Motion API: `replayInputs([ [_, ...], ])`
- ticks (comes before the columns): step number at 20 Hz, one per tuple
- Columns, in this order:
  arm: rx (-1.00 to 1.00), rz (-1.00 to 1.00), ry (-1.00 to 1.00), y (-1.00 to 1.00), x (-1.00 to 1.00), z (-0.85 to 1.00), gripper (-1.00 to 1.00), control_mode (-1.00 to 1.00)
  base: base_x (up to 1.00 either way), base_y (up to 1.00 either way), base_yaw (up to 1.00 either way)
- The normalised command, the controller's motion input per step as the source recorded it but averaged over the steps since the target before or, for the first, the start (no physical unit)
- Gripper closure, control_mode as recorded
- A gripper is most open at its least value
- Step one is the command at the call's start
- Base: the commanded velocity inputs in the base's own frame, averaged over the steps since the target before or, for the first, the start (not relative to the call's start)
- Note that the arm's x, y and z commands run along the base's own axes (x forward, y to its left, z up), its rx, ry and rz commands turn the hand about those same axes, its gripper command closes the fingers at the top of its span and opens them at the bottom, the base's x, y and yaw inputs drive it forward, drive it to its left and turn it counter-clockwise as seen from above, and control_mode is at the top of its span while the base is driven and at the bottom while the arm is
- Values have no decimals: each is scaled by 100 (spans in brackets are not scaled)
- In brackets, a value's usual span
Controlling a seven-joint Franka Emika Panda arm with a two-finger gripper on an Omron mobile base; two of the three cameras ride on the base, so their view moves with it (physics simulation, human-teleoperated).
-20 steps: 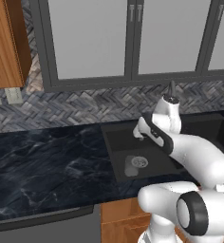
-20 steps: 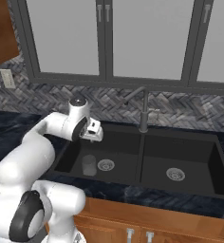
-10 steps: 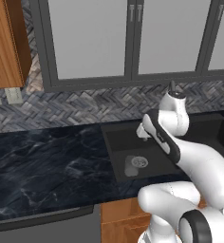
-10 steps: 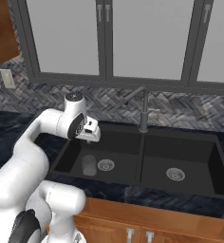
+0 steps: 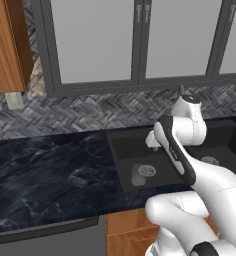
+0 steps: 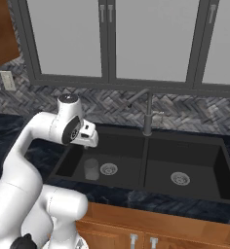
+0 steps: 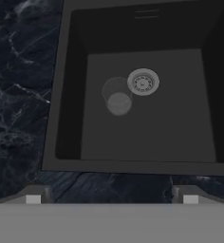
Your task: Place the glass cup in the left basin and the tupperware in the right basin of the sink.
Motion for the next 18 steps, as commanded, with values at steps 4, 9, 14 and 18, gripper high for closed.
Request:
replayInputs([
  [4,-5,0,0,17,-28,8,-100,-100,0,0,0],
  [9,-6,0,0,16,-20,7,-100,-100,0,0,0],
  [14,0,0,0,0,-22,11,-100,-100,0,0,0],
  [18,0,0,0,0,-23,2,-100,-100,0,0,0],
])
